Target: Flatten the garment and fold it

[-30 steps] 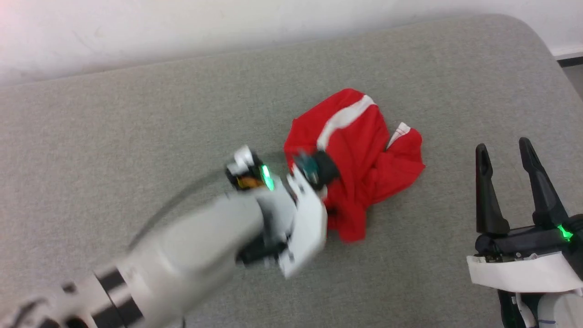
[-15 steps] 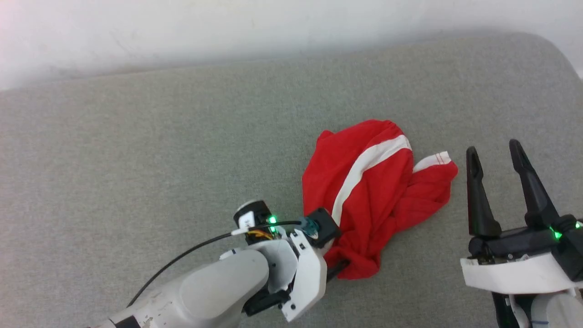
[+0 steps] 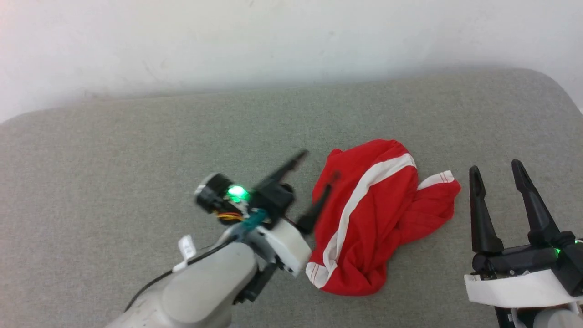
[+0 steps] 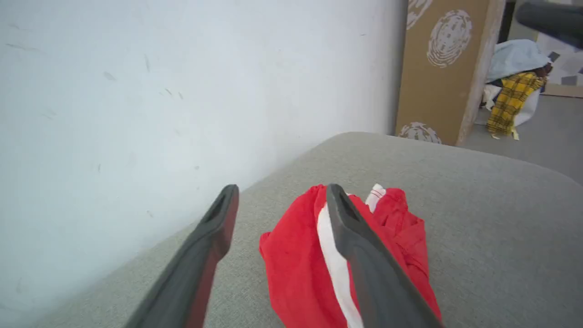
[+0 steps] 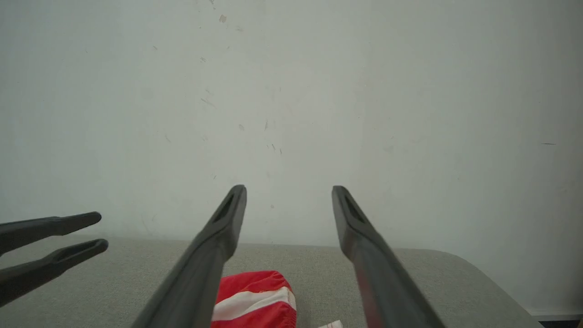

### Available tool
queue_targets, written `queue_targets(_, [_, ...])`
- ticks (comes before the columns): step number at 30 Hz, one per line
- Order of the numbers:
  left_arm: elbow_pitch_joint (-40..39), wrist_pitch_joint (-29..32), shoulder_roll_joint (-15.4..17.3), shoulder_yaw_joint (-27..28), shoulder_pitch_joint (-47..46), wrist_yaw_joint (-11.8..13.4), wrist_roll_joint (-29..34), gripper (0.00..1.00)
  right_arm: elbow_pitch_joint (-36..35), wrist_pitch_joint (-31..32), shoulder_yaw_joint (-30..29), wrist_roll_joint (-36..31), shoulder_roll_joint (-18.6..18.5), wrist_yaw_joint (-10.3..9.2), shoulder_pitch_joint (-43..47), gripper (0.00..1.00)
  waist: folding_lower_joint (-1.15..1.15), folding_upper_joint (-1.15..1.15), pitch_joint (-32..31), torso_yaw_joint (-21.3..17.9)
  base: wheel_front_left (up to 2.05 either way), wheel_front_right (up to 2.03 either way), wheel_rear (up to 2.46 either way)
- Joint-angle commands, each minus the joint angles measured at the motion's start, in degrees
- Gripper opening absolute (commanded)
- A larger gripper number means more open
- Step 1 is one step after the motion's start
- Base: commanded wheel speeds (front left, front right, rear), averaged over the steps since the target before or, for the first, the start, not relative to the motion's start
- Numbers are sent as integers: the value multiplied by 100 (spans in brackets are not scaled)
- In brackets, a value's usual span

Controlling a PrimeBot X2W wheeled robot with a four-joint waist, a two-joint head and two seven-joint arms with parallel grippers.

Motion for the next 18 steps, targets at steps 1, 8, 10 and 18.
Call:
queue_targets(1, [-126,-83,42,349,271,354,109,100,-39,-26,6,-32,17,-11,82,100,1,-1,-24,35,0,0,0])
queue_targets(8, [-1479,-96,26,2071,1332,1300,1285,100,-60,-26,-84,-65,17,-11,100,100,1,-1,18,108,0,0,0])
queue_targets(10, [-1606,-97,20,2280,1504,1389,1451,100,-55,-26,-99,-68,17,-11,99,100,1,-1,23,119,0,0,0])
queue_targets(18, [-2051,-98,-135,3719,2787,1780,2206,100,-7,-26,-235,-55,17,-11,107,100,1,-1,39,178,0,0,0])
